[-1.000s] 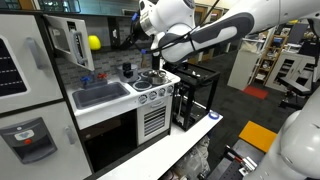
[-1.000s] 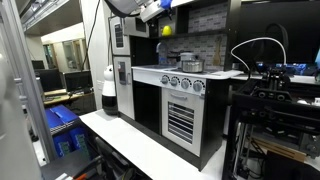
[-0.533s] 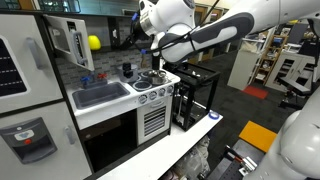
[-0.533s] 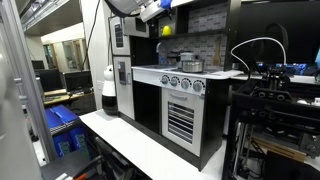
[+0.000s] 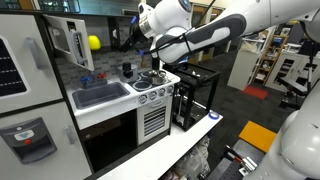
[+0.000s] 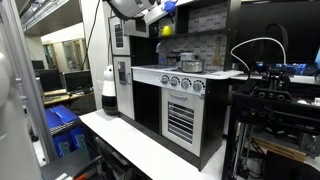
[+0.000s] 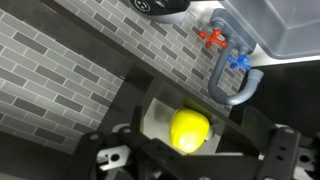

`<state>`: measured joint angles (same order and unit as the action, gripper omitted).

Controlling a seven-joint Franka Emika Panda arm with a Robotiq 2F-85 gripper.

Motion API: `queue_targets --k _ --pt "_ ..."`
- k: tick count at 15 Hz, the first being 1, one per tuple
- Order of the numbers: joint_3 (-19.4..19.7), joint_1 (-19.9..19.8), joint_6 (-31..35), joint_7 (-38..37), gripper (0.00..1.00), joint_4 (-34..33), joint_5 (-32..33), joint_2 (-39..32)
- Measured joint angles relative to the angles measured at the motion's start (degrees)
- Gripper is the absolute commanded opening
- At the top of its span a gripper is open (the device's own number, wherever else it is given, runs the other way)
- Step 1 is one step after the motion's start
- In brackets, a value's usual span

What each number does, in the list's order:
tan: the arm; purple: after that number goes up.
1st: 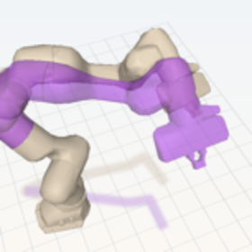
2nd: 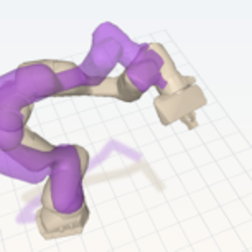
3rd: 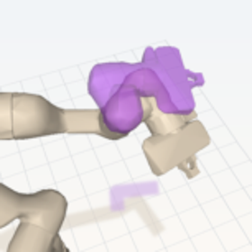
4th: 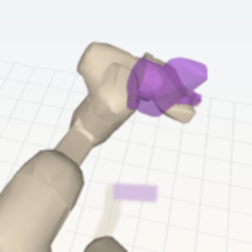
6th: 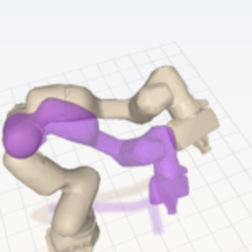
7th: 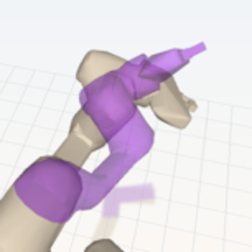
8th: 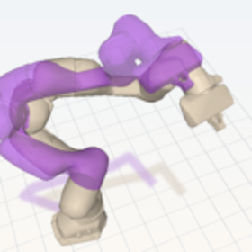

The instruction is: Open the oven door and remove the yellow object.

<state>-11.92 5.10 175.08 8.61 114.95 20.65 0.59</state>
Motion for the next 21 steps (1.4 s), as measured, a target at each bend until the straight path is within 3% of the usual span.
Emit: queue_targets --k 7,13,21 --pt "0.2 1.8 3.1 0.4 1.00 -6.7 2.1 -5.6" --pt "5.0 4.7 5.9 -12.7 1.00 -13.0 11.7 -8.6" --pt "14.3 15.3 6.2 -30.4 1.00 -20.9 21.3 -15.0"
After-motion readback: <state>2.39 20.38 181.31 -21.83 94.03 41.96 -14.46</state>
